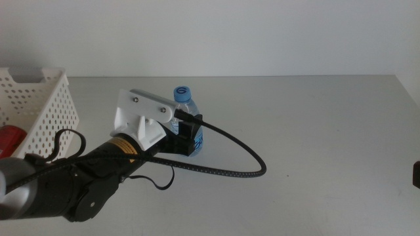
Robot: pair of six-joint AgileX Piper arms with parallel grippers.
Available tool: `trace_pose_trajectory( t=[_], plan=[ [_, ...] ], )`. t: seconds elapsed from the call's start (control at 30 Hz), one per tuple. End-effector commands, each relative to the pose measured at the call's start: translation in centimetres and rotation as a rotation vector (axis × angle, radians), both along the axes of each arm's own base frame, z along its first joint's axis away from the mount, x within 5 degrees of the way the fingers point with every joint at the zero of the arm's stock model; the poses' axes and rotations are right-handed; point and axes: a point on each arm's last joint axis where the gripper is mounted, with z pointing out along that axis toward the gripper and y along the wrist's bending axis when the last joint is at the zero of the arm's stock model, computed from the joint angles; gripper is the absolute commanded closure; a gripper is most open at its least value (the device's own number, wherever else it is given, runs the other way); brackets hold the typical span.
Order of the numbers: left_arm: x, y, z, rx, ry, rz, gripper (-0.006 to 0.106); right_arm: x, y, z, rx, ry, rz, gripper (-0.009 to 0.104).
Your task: Use arms to grab the bottles and put them into the dustbin to the left of the table.
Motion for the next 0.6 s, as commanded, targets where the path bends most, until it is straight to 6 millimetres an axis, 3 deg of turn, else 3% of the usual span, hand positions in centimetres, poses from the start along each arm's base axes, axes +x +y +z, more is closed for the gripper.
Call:
trace_pose_trajectory(
  t=[0.0,0.33,0.57],
  plan=[
    [1.1,-0.2,2.5,-0.080,-0.118,0.020,0.007,0.1,-0.1,1.6,0.046,-0.084,-0.013,0.001],
    [4.6,-0.4,2.1,-0.092,-0.117,0.050,0.007,0.1,-0.1,1.6,0.046,-0.084,-0.013,0.001],
    [6.1,-1.2,0.3,-0.087,-0.083,0.034,0.007,0.1,-0.1,1.6,0.046,-0.084,-0.013,0.001]
  ],
)
